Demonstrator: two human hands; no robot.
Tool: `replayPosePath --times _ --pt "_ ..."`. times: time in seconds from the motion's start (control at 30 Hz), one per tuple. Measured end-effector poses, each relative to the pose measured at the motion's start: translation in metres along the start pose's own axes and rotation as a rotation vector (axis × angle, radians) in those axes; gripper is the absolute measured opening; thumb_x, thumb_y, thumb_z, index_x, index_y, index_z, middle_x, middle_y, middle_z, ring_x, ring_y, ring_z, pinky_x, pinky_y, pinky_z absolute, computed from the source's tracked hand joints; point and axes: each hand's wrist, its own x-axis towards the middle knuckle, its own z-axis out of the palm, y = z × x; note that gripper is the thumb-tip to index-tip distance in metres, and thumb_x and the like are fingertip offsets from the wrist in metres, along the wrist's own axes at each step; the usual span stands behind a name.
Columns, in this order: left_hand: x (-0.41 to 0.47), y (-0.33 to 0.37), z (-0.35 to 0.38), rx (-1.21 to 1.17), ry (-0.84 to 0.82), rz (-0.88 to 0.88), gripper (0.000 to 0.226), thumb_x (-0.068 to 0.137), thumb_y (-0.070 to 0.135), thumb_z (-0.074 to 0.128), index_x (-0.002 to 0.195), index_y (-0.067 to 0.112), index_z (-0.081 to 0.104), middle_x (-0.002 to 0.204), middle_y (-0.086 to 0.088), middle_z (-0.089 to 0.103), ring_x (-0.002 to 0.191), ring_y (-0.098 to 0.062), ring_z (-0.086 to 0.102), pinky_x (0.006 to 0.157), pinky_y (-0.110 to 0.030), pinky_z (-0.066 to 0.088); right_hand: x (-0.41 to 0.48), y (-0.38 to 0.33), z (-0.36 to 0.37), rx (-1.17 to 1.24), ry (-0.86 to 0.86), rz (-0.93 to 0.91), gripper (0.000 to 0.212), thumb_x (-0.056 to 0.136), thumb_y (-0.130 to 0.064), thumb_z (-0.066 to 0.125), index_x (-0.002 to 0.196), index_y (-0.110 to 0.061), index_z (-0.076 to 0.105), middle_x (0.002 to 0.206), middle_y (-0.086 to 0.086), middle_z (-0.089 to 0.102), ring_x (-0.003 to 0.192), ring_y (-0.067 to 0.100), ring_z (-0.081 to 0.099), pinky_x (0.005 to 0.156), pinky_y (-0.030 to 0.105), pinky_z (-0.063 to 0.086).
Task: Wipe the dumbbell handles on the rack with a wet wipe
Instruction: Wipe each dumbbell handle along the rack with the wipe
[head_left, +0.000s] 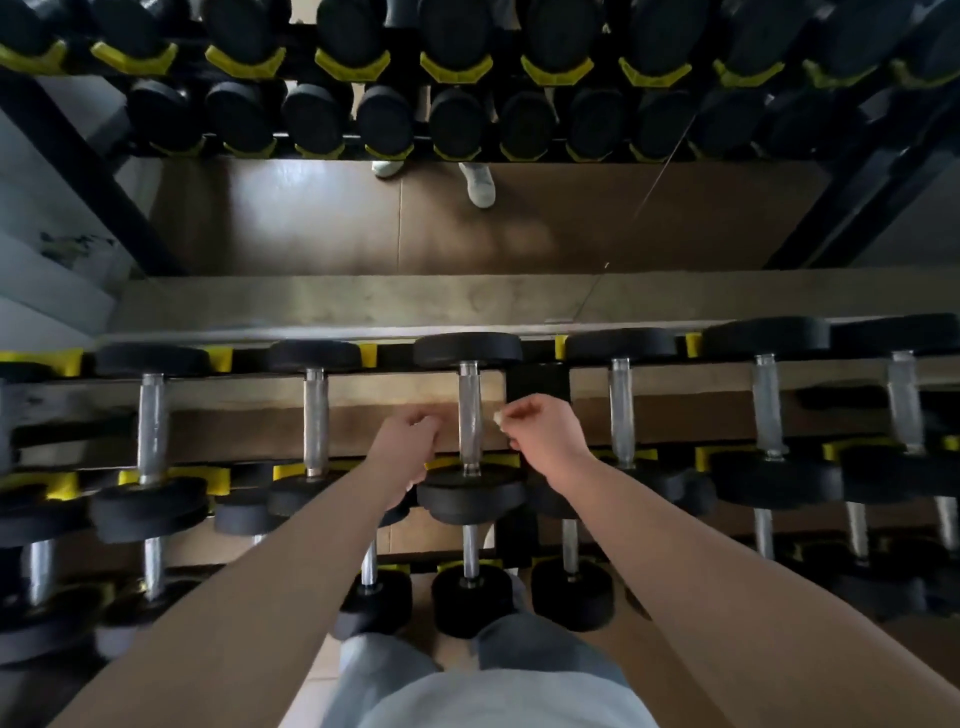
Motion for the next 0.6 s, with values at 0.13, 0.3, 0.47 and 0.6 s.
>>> replayPosePath --times 0.13,0.3,0.47,0.6 --pt "0.013 -0.004 0.010 -0.009 0.087 -0.104 0.023 0.104 0.014 0.051 0.111 0.020 0.072 0.099 -0.011 0.070 0.062 -0.012 0.050 0.044 -0.021 0.036 0.028 -0.001 -0.004 0.029 -0.033 0.031 0.014 0.092 -0.016 0.075 0.092 -0.029 0.071 0.099 -0.001 0.073 0.093 0.022 0.071 0.085 0.040 0.062" --pt "0.020 -0.009 0.014 0.000 0.139 -0.072 0.019 0.101 0.022 0.061 0.116 0.025 0.072 0.103 -0.009 0.074 0.066 -0.015 0.050 0.049 -0.024 0.039 0.052 -0.012 0.020 0.094 -0.022 0.047 0.023 0.093 -0.021 0.072 0.113 -0.031 0.075 0.109 -0.002 0.074 0.099 0.023 0.071 0.092 0.044 0.060" --pt "0.021 -0.005 0.011 0.134 0.105 -0.059 0.021 0.099 0.042 0.062 0.102 0.023 0.071 0.098 -0.006 0.070 0.072 -0.020 0.051 0.062 -0.029 0.046 0.047 -0.007 0.026 -0.168 -0.126 0.003 0.022 0.103 -0.024 0.057 0.112 -0.024 0.077 0.103 -0.001 0.074 0.090 0.019 0.070 0.075 0.032 0.059" --pt "0.024 -0.009 0.009 0.152 0.013 -0.082 0.022 0.098 0.035 0.066 0.117 0.028 0.072 0.106 0.002 0.071 0.085 -0.015 0.060 0.071 -0.029 0.051 0.035 0.005 0.026 -0.571 -0.362 0.022 0.023 0.102 -0.015 0.053 0.106 -0.013 0.076 0.102 0.007 0.072 0.091 0.024 0.068 0.083 0.038 0.059"
